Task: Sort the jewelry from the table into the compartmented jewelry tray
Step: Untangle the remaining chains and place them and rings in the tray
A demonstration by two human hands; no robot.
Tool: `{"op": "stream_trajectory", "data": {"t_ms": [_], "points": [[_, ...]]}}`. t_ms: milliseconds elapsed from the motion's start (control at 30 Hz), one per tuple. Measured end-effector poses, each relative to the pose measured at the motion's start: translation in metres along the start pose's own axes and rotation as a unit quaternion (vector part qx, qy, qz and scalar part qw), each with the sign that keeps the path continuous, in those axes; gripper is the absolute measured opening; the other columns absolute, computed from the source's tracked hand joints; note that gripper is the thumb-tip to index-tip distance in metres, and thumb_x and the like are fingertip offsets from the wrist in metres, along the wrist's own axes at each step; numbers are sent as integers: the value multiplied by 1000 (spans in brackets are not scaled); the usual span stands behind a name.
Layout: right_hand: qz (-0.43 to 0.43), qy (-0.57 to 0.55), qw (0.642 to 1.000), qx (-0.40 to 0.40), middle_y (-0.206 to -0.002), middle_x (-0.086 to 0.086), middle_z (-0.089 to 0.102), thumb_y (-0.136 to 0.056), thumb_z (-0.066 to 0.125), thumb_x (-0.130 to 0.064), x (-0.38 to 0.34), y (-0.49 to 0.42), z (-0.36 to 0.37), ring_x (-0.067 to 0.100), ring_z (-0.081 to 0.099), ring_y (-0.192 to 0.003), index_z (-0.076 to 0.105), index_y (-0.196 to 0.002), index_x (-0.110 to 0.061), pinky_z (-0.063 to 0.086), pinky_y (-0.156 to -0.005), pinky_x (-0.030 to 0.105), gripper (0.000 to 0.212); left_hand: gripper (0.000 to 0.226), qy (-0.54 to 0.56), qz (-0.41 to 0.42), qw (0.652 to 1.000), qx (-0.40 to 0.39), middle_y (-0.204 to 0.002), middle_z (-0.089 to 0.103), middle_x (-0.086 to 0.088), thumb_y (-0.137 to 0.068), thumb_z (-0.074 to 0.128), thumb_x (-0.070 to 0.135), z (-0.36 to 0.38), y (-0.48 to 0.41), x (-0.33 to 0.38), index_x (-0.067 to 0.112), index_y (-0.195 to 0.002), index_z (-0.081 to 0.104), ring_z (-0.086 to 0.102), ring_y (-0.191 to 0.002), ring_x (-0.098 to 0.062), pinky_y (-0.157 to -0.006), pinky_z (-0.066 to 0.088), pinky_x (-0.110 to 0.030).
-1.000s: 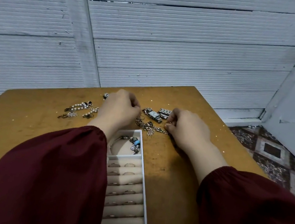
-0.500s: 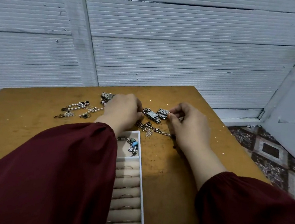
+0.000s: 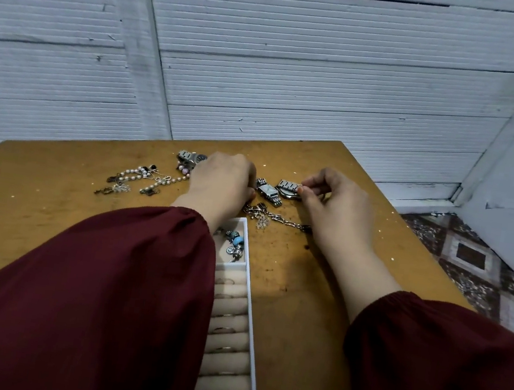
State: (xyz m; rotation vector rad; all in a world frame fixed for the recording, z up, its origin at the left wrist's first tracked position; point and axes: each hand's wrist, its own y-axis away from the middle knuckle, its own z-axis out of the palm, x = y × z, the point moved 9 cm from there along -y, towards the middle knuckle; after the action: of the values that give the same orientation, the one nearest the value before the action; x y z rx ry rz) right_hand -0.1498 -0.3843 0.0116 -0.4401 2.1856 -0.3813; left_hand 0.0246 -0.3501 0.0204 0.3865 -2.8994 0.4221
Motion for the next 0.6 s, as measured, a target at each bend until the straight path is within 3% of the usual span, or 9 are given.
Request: {"op": "stream_trajectory", "data": {"t_ms": [267, 467, 600], "points": [[5, -6, 1000, 10, -86, -12, 65, -85, 66, -28, -2, 4, -7, 9, 59, -78, 64, -82, -28, 47, -65, 29, 4, 4, 159, -7, 986, 59, -76, 63, 8, -83, 70, 25, -32, 18, 2, 25, -79, 70, 60, -83, -17, -70, 46, -29], [-1, -44, 999, 25, -86, -11, 64, -85, 67, -29, -16, 24, -26, 2, 55, -69, 64, -81, -29, 34, -54, 21, 6, 2, 222, -12, 971, 86, -78, 69, 5, -82, 72, 22, -63, 56, -2, 23, -80, 73, 63, -81, -13, -75, 51, -30], [-19, -72, 997, 29, -83, -11, 65, -84, 68, -29, -34, 49, -39, 6, 56, -69, 65, -81, -28, 36, -59, 23, 4, 1, 245, -26, 964, 99, -80, 70, 4, -82, 72, 22, -81, 87, -6, 21, -81, 73, 62, -78, -11, -71, 47, -24]]}}
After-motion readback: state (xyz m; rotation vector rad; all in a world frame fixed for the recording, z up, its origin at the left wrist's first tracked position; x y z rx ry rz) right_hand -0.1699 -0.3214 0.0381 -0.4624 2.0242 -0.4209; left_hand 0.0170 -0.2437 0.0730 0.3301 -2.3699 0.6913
